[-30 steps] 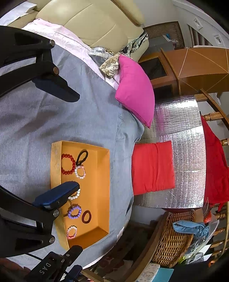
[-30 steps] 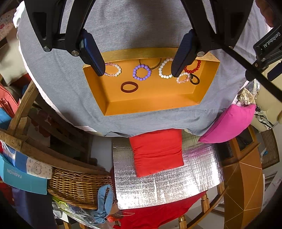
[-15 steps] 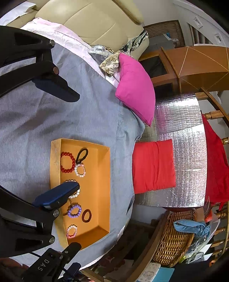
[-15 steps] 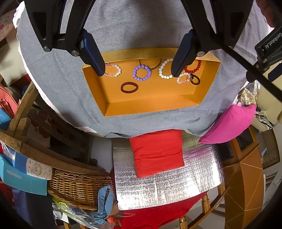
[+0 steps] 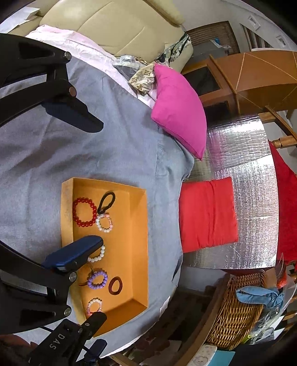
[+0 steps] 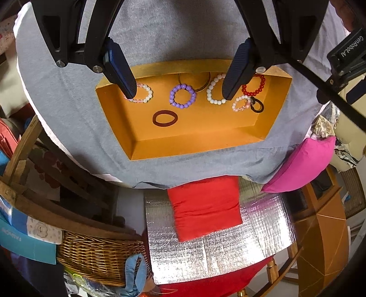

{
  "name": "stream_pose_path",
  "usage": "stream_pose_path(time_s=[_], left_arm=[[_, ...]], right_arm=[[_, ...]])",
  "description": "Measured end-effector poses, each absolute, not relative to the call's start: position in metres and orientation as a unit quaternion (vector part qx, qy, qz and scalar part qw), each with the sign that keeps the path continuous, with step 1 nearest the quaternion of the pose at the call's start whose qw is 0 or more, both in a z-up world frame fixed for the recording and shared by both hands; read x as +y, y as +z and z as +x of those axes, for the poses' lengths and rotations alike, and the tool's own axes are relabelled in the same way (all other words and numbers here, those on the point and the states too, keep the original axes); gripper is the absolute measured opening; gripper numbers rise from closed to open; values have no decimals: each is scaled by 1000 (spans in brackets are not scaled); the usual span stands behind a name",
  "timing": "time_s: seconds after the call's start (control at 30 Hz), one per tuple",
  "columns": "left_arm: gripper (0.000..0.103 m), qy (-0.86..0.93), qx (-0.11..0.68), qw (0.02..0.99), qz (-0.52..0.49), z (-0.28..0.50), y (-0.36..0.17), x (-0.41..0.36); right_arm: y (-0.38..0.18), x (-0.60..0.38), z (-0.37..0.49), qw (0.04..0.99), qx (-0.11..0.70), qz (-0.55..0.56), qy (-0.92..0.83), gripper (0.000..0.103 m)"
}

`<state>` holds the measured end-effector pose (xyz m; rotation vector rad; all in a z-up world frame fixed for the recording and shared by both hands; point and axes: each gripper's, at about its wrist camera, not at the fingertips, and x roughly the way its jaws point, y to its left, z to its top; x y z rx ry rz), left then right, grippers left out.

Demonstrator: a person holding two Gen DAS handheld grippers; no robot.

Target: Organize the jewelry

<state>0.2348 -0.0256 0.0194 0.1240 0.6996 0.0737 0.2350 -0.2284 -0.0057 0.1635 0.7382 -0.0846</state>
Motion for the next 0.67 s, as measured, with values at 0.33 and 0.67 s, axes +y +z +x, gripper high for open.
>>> stream_pose_path(time_s=[0.33,0.67], left_arm=[[92,50,346,934,74,257,20,-17],[91,27,349,935,62,250,11,-19]], right_arm=[[-14,-228,257,922,375,86,-40,80],[-18,-224,254,924,374,72,-44,80]])
